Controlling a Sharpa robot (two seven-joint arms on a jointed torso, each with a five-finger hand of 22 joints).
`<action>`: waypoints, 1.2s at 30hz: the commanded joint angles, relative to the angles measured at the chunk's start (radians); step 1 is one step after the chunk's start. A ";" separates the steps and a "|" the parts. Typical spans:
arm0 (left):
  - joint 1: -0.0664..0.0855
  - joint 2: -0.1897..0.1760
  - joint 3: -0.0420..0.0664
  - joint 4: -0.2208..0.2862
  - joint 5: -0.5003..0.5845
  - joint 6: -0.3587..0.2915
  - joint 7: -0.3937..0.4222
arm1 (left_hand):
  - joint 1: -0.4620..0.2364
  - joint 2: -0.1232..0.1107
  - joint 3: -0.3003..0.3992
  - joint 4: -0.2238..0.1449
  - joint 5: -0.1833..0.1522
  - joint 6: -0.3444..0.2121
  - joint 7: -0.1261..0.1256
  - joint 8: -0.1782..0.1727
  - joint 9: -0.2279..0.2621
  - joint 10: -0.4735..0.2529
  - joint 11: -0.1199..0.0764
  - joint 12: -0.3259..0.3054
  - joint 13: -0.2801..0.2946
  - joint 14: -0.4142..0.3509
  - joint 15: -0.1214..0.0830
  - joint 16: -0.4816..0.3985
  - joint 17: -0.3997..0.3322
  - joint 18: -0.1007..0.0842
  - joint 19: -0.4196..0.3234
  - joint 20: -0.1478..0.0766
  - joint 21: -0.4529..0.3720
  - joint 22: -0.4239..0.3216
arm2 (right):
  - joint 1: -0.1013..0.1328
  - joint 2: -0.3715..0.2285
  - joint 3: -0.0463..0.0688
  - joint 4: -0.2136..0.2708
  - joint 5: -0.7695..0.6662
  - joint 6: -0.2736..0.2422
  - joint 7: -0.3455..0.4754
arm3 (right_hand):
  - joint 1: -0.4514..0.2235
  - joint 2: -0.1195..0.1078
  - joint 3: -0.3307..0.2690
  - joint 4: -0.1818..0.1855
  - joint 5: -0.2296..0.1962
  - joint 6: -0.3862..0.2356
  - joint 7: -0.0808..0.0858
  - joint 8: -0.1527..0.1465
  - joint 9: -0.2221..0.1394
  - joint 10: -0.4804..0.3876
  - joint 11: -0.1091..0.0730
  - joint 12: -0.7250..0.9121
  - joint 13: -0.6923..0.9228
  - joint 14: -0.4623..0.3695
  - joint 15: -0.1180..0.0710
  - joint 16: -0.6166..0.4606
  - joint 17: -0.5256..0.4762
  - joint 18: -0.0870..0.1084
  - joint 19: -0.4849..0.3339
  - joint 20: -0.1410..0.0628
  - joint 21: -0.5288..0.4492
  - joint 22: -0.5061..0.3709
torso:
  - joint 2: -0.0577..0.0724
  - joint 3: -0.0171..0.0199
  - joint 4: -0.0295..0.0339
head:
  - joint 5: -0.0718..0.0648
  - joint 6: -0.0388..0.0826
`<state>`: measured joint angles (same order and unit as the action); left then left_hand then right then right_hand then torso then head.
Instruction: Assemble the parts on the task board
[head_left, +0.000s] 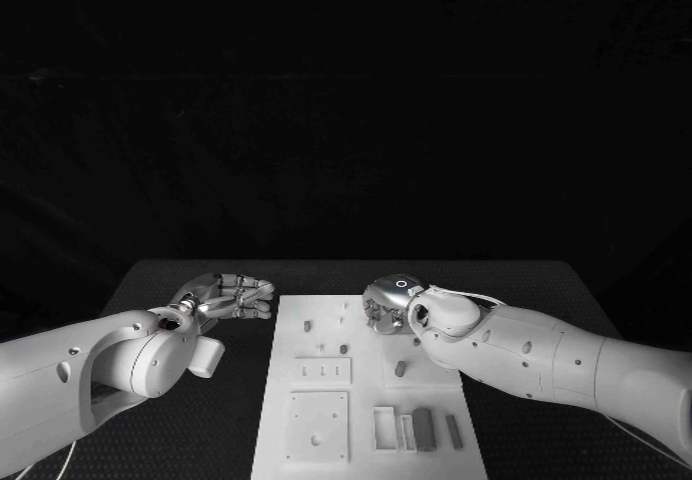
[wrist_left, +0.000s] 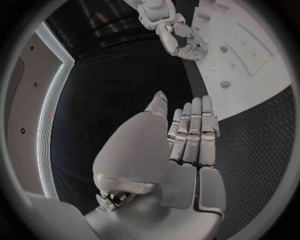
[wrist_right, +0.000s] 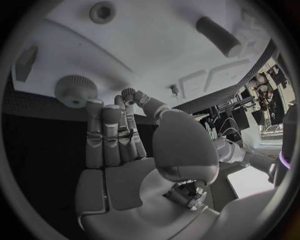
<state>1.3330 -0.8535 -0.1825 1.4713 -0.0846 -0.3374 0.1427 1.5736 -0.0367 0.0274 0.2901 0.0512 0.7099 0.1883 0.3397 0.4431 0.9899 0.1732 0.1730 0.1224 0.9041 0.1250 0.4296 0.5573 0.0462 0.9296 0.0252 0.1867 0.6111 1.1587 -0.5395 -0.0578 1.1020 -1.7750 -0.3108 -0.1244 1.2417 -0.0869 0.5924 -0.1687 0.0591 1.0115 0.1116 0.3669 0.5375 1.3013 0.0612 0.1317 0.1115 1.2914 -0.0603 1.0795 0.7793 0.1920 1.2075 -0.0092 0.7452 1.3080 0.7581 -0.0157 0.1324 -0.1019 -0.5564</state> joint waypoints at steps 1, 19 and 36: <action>0.002 0.001 0.001 0.003 -0.004 0.013 0.006 | 0.001 -0.006 -0.005 0.000 0.002 0.009 0.030 -0.004 -0.002 0.005 0.001 -0.006 -0.002 0.008 0.000 -0.004 0.001 0.011 0.005 0.000 -0.005 -0.002 | 0.002 0.011 0.002 -0.004 -0.038 -0.080 -0.031 | 0.001 0.002 0.131 -0.125 0.003 0.004 -0.002 0.004 0.005 0.041 -0.018 0.005 0.075 -0.001 -0.008 0.004 0.001 0.070 -0.003 -0.009 0.004 0.025 | 0.001 -0.0006 0.0008 | -0.002 0.004; 0.006 0.007 0.001 -0.001 -0.005 0.013 0.006 | 0.002 -0.006 -0.007 0.000 0.002 0.009 0.030 -0.005 -0.003 0.005 0.001 -0.008 -0.002 0.009 0.000 -0.006 0.003 0.011 0.005 0.000 -0.006 -0.002 | 0.007 0.105 0.001 -0.077 -0.185 -0.185 -0.049 | 0.004 -0.006 0.139 -0.125 0.003 0.005 -0.002 0.003 0.010 0.041 -0.019 0.004 0.077 -0.002 -0.009 0.008 0.000 0.070 -0.003 -0.011 0.010 0.024 | 0.003 -0.0003 0.0024 | 0.002 0.021; 0.008 0.024 0.002 -0.012 -0.006 0.021 0.006 | 0.001 -0.006 -0.008 0.000 0.002 0.009 0.030 -0.007 -0.004 0.005 0.002 -0.009 -0.002 0.009 0.000 -0.008 0.005 0.011 0.005 0.000 -0.007 -0.002 | -0.004 0.171 -0.005 -0.160 -0.184 -0.215 -0.056 | 0.002 -0.013 0.144 -0.124 0.003 0.009 -0.004 0.002 0.014 0.046 -0.020 0.004 0.081 0.001 -0.010 0.013 0.000 0.070 0.001 -0.013 0.018 0.024 | 0.003 -0.0014 0.0030 | 0.005 0.031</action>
<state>1.3383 -0.8319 -0.1818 1.4595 -0.0861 -0.3336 0.1422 1.5736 -0.0367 0.0274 0.2901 0.0512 0.7129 0.1926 0.3397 0.4404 0.9899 0.1732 0.1693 0.1216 0.9041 0.1250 0.4251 0.5611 0.0381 0.9295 0.0253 0.1828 0.6105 1.1566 -0.3706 -0.0623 0.9443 -1.9404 -0.5163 -0.1753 1.2408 -0.0969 0.5994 -0.1617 0.0548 1.0157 0.1071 0.3687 0.5502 1.3069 0.0622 0.1302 0.1118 1.2922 -0.0620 1.0874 0.7794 0.1819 1.2112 -0.0161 0.7576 1.3079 0.7615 -0.0170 0.1348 -0.0987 -0.5253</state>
